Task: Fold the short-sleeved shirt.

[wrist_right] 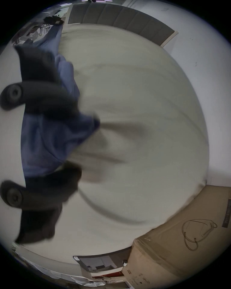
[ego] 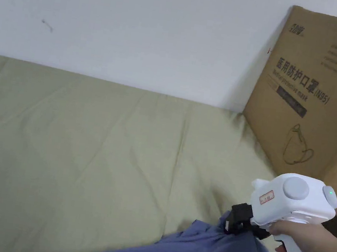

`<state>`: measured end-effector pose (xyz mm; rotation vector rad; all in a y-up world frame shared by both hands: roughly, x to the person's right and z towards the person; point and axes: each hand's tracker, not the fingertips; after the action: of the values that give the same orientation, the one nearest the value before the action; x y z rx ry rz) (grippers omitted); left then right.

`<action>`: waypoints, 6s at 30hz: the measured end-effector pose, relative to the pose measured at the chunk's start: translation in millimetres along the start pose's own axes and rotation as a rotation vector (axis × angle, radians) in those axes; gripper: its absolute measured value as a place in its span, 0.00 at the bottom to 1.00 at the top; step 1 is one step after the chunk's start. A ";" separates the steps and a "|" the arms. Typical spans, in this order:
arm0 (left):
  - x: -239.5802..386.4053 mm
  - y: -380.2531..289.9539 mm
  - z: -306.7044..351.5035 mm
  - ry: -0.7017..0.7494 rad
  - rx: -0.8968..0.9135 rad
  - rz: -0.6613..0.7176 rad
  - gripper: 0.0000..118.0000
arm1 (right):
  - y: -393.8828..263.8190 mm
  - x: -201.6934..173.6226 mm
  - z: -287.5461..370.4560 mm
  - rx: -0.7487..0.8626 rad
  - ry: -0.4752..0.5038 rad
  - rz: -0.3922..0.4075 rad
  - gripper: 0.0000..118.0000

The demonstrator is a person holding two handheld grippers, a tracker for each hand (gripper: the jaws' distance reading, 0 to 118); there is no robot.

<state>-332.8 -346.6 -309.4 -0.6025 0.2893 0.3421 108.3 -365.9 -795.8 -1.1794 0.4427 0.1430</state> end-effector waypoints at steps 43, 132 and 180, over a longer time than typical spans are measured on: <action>77.1 454.9 127.4 0.007 0.482 -0.261 0.01 | 95.3 -99.5 531.4 0.997 0.025 -0.096 0.03; -10.0 -30.7 153.6 -0.041 -0.404 -0.057 0.01 | -424.5 -113.1 300.1 0.838 0.142 -0.127 0.00; 15.6 -80.9 136.6 0.038 -0.330 -0.121 0.02 | -426.6 -28.5 156.5 0.055 -0.094 -0.037 0.28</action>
<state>-264.4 -324.2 -167.1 -0.9480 0.2330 0.2628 266.3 -383.0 -369.2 -1.1213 0.3398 0.1531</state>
